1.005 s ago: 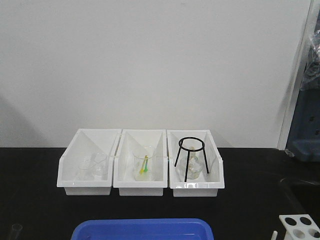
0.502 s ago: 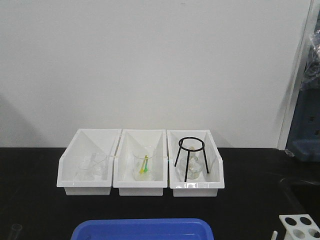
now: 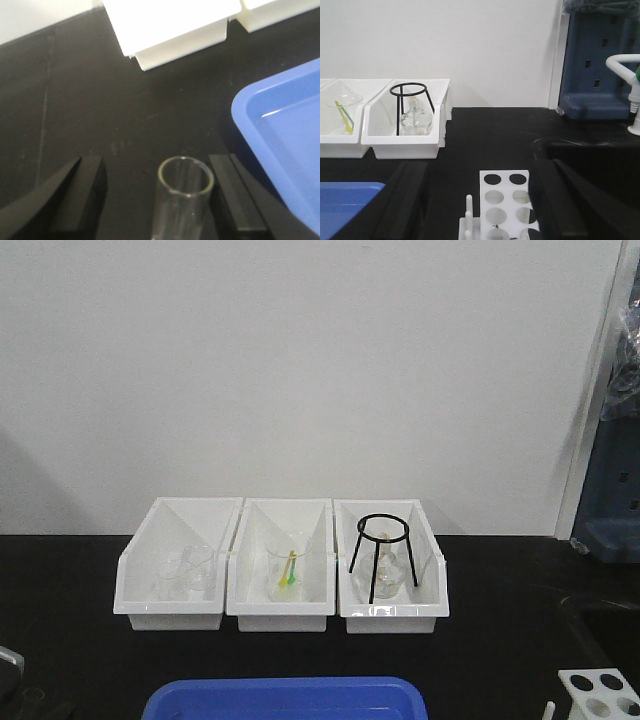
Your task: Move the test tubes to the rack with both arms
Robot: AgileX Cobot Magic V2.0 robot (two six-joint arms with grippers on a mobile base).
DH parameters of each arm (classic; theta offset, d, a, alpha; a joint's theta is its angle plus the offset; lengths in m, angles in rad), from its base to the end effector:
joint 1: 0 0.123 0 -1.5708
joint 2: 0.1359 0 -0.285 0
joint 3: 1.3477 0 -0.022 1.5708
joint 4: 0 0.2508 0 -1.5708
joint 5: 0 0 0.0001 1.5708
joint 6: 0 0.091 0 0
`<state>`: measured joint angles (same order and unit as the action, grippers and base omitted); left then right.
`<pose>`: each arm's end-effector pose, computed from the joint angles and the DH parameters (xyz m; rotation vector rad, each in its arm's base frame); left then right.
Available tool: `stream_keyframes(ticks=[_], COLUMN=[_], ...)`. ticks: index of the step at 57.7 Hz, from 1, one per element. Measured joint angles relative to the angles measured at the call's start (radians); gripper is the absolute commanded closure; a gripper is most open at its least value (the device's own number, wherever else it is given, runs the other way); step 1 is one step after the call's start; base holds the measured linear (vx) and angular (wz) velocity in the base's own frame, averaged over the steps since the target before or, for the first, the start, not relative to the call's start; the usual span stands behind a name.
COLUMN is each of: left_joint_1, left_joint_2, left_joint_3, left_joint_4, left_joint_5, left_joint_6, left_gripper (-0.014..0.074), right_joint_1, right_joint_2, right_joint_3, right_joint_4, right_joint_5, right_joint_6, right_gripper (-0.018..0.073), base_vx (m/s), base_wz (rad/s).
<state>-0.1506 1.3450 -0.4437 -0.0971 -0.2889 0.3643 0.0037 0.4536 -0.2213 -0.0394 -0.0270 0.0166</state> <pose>0.2388 -0.0337 0.1938 0.4230 2.0556 0.1017 0.1048 0.0005 0.2561 -0.0232 1.6888 -0.0134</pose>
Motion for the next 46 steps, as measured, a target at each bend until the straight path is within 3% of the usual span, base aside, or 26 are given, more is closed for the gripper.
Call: stream_keyframes(ticks=[12, 34, 40, 46], left_joint_1=[0.0, 0.0, 0.0, 0.0], left_joint_2=[0.026, 0.023, -0.008, -0.069], left_joint_3=[0.0, -0.002, -0.002, -0.002], left_joint_4=[0.0, 0.001, 0.001, 0.001], left_joint_5=[-0.015, -0.016, -0.009, -0.008], left_joint_6=[-0.002, -0.055, -0.058, -0.059], left_gripper=[0.0143, 0.0542, 0.0602, 0.0602], right_joint_1=[0.0, 0.0, 0.0, 0.0], right_joint_2=[0.0, 0.0, 0.0, 0.0], right_joint_3=[0.0, 0.0, 0.0, 0.0], right_joint_4=[0.0, 0.0, 0.001, 0.014], right_joint_5=[0.0, 0.0, 0.0, 0.008], right_joint_6=[0.0, 0.0, 0.0, 0.0], right_gripper=[0.0072, 0.0072, 0.0072, 0.0072], base_vx=[0.0, 0.0, 0.0, 0.0], base_wz=[0.0, 0.0, 0.0, 0.0])
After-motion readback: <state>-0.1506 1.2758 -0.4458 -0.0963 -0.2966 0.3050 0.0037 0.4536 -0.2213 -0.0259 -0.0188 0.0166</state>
